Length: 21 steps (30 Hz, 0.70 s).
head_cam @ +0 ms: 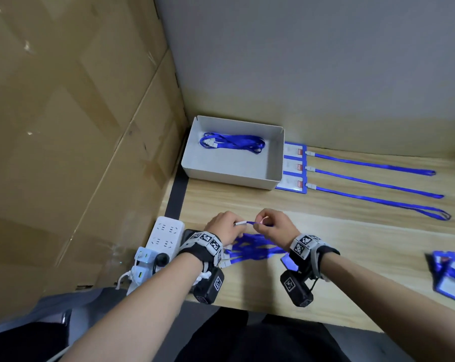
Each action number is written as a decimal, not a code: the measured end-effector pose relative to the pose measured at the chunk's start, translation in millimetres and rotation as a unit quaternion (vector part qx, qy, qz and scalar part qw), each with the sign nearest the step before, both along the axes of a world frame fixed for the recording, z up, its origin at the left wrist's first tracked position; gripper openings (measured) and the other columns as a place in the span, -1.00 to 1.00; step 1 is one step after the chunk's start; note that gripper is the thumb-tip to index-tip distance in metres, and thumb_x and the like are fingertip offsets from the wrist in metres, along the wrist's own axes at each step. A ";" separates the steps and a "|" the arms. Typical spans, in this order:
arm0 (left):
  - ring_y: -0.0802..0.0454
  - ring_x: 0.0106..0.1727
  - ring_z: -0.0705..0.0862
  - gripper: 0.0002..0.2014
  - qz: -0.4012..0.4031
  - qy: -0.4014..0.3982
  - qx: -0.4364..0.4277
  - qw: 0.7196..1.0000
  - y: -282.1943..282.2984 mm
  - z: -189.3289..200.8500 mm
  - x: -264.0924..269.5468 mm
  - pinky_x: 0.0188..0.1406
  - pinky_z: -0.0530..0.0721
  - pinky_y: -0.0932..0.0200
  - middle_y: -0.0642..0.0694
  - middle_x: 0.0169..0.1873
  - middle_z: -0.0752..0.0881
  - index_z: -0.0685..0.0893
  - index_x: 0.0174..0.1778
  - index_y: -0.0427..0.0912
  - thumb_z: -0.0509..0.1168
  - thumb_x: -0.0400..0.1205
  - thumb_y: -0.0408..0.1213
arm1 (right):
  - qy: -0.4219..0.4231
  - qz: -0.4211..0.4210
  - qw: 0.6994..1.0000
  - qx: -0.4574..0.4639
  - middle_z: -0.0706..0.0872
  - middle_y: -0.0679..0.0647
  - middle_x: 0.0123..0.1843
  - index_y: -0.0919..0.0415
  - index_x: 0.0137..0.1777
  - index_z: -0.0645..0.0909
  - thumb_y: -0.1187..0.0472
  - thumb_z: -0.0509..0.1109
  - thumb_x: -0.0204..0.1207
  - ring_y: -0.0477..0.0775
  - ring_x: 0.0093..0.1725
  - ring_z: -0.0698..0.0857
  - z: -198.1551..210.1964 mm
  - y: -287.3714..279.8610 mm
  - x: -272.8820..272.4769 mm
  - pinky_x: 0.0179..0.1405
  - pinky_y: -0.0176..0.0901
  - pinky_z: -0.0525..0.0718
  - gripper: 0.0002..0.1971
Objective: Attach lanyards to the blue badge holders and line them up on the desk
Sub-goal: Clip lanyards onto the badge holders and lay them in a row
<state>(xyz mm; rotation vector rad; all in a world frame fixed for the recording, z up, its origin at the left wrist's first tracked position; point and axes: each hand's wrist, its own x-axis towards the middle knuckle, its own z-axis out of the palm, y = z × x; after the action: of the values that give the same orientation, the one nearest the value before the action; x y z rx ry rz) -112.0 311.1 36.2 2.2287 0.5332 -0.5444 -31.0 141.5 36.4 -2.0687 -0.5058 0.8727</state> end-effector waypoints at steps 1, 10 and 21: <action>0.06 -0.40 0.67 -0.77 0.005 0.000 0.005 1.000 1.2 4.1 5.3 -0.35 0.58 0.15 0.07 -0.50 0.72 0.69 -0.41 -0.06 0.26 0.54 -0.14 | 0.008 -0.016 1.000 0.002 0.62 -0.14 -0.56 0.14 -0.23 0.64 0.30 0.45 0.50 -0.14 -0.55 0.48 7.3 -1.3 6.7 -0.43 -0.22 0.48 -0.90; -0.14 -0.10 0.77 -0.64 0.083 -0.034 0.022 0.996 -0.6 18.8 57.6 0.10 0.71 -0.02 0.00 -0.35 0.82 0.64 -0.18 -0.09 -0.01 0.73 -0.08 | -0.032 -0.058 0.998 -0.012 0.49 -0.22 -0.65 0.21 -0.24 0.78 0.15 0.43 0.61 -0.22 -0.57 0.40 69.0 -50.6 79.1 -0.46 -0.37 0.35 -0.77; -0.03 -0.53 0.61 -0.64 0.034 0.001 -0.055 0.998 -97.2 14.7 108.2 -0.35 0.58 0.18 -0.08 -0.54 0.71 0.71 -0.05 -0.11 0.09 0.72 0.03 | -0.098 -0.093 0.977 -0.167 0.43 -0.07 -0.59 0.05 -0.37 0.75 0.03 0.39 0.58 -0.01 -0.55 0.39 49.1 -220.7 136.8 -0.46 -0.12 0.31 -0.70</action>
<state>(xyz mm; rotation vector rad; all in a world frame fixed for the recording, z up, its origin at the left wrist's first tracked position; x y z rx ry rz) -3.8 213.9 50.9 2.0984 0.5639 -0.5283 105.8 -79.2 85.5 -2.4812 -0.2748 0.6813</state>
